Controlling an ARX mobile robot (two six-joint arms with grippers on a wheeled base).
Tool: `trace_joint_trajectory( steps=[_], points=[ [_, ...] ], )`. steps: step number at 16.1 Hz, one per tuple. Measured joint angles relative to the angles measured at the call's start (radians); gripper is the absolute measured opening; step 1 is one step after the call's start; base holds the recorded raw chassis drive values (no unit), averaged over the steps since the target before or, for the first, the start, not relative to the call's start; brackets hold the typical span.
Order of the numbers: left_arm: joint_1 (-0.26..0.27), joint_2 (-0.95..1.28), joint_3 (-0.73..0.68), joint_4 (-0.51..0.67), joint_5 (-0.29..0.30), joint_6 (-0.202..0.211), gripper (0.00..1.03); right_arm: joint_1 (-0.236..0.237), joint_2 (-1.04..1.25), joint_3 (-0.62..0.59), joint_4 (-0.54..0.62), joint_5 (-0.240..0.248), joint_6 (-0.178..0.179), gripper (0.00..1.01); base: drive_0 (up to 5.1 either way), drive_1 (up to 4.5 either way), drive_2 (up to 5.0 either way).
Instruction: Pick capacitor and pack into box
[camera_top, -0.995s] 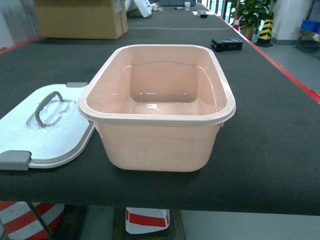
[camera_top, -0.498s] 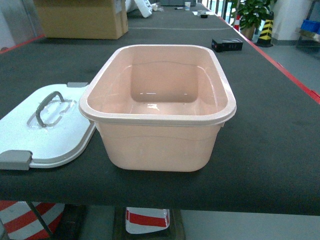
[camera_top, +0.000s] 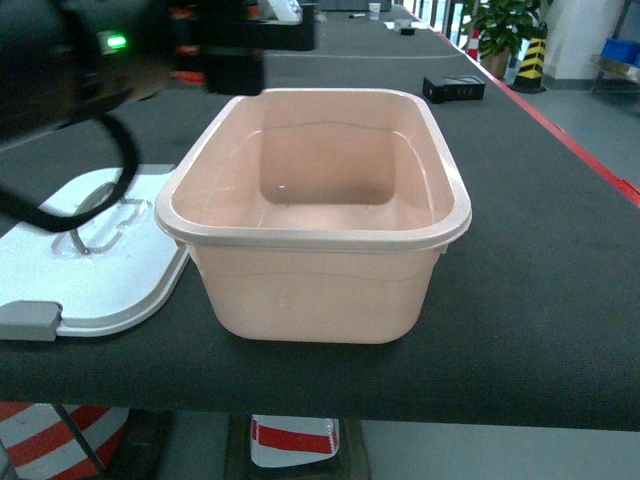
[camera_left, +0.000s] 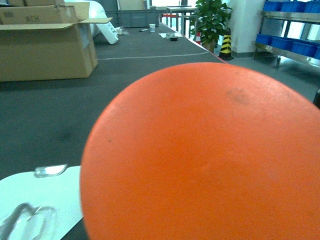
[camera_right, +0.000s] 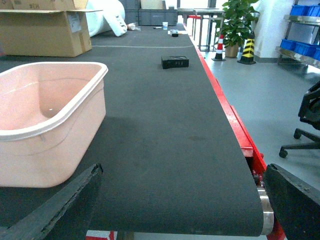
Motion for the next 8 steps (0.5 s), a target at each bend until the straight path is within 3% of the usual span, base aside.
trace_joint_trajectory(
  steps=[3, 6, 8],
  points=[
    [-0.034, 0.153, 0.181, -0.061, 0.003, -0.028, 0.45, 0.0, 0.0, 0.0, 0.0, 0.0, 0.0, 0.98, 0.0, 0.0, 0.0],
    [-0.048, 0.209, 0.204, -0.057, 0.009, -0.029, 0.69, 0.0, 0.0, 0.0, 0.0, 0.0, 0.0, 0.98, 0.0, 0.0, 0.0],
    [-0.052, 0.186, 0.173, -0.046, 0.014, -0.03, 0.94, 0.0, 0.0, 0.0, 0.0, 0.0, 0.0, 0.98, 0.0, 0.0, 0.0]
  ],
)
